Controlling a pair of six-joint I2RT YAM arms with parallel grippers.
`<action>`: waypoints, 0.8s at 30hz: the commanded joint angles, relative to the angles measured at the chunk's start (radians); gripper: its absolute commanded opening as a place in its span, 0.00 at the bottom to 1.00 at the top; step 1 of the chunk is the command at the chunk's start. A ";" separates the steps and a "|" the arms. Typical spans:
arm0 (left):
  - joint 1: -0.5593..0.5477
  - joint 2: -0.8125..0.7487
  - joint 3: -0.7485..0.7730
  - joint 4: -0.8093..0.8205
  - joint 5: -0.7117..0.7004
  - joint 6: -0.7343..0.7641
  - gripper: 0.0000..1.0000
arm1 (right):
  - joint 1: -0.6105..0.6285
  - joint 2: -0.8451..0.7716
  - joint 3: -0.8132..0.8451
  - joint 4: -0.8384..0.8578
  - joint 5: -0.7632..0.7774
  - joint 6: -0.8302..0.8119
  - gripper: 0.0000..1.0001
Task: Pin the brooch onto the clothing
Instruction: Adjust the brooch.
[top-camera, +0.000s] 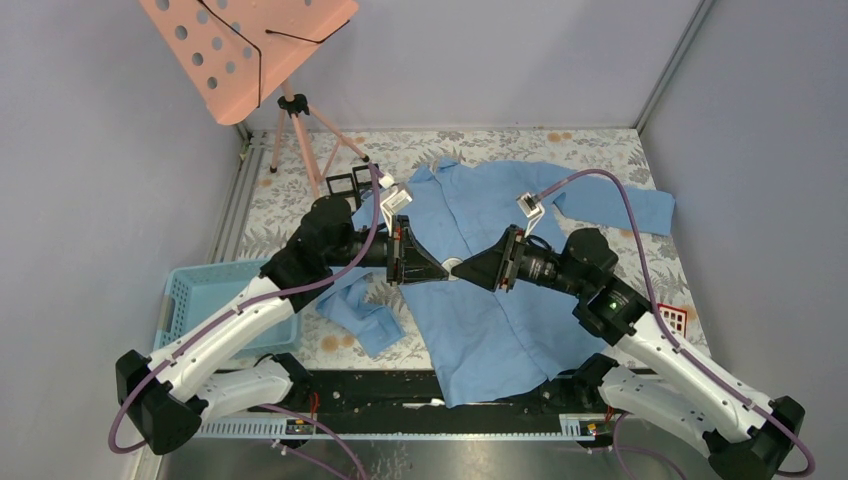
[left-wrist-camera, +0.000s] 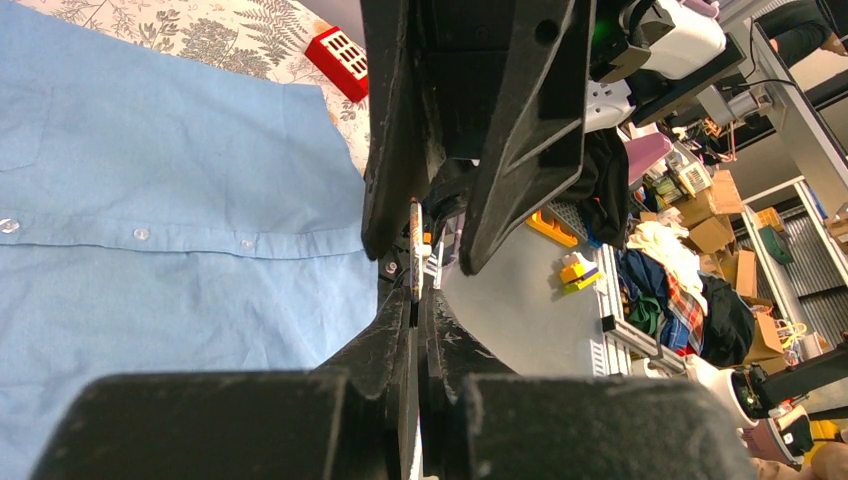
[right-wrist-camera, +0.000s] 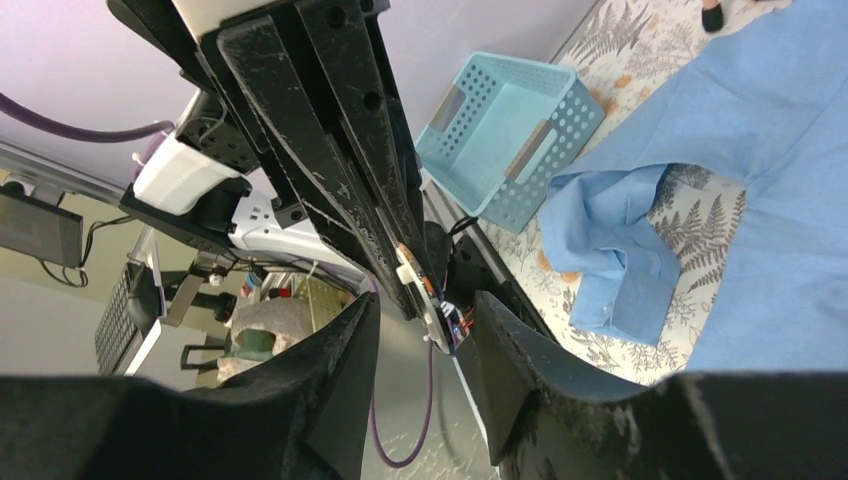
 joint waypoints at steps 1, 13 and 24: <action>-0.002 -0.012 0.007 0.052 0.026 0.002 0.00 | 0.009 0.023 0.010 0.044 -0.074 0.000 0.45; -0.002 -0.017 0.007 0.052 0.040 0.005 0.00 | 0.010 0.012 -0.009 0.063 -0.065 0.000 0.39; -0.002 -0.022 0.004 0.081 0.063 0.002 0.00 | 0.010 0.023 -0.009 0.068 -0.065 0.000 0.24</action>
